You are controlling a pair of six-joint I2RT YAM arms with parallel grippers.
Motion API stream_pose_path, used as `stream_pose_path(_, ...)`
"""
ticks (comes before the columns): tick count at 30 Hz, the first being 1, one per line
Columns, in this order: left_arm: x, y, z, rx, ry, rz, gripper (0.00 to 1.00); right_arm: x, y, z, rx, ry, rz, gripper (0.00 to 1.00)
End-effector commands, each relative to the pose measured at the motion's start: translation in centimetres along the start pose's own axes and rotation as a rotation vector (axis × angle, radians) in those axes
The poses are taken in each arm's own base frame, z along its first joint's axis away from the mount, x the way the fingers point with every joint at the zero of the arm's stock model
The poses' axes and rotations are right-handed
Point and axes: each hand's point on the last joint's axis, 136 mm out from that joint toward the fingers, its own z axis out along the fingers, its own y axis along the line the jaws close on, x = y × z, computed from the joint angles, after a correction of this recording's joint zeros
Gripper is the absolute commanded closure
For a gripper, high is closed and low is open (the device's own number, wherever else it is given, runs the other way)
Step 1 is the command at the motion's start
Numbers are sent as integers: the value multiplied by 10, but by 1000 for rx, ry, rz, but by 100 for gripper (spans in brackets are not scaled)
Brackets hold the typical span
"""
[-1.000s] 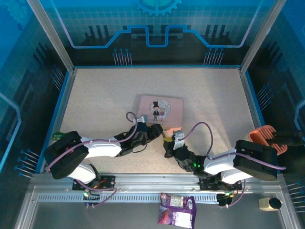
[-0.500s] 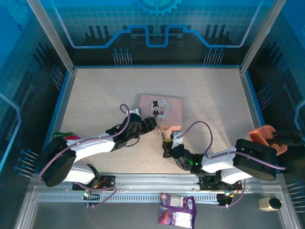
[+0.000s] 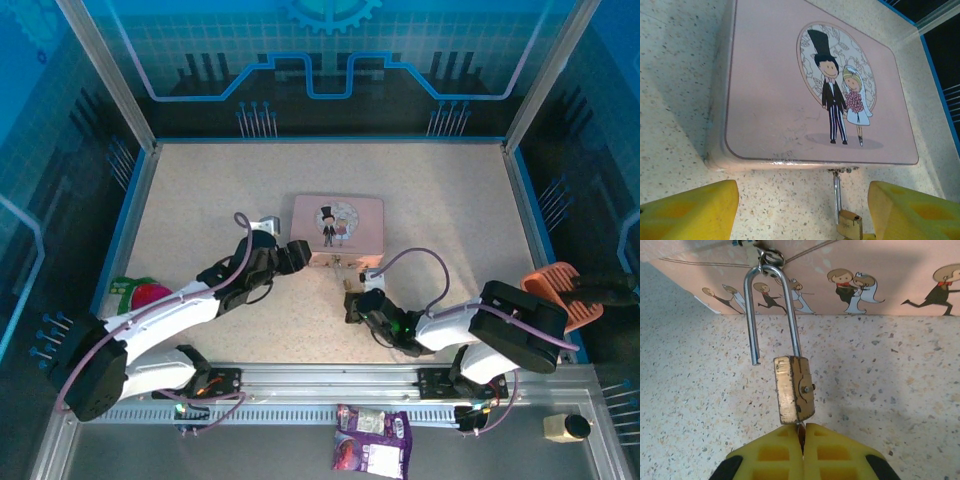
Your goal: Unlock a padlock with a key
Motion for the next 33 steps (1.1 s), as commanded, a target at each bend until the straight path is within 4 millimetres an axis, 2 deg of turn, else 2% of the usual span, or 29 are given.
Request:
stream_pose_path(1, -3, 12, -4, -28, -15, 22, 30, 5, -14, 4, 59, 32, 26, 82)
stream_pose_path(7, -5, 18, -5, -27, -12, 18, 30, 1, -14, 3, 40, 35, 10, 68)
stream_pose_path(9, -8, 22, -6, -35, -16, 22, 30, -5, -13, -1, 37, 22, -3, 63)
stream_pose_path(11, -12, 25, -7, -39, -19, 27, 30, -11, -15, -6, 57, 11, -15, 52)
stream_pose_path(15, -20, 31, -6, -36, -10, 39, 30, -27, -14, -17, 60, -12, -51, 45)
stream_pose_path(19, -29, 33, -5, -28, 0, 54, 29, -44, -11, -25, 25, -35, -45, 42)
stream_pose_path(23, -34, 30, 0, -14, 20, 78, 29, -55, -6, -23, -41, -26, -11, 42)
stream_pose_path(30, -35, 24, 17, 10, 66, 93, 29, -60, -5, -9, -85, 22, 20, 46)
stream_pose_path(33, -32, 23, 25, 16, 93, 98, 28, -56, 1, -3, -91, 69, 0, 46)
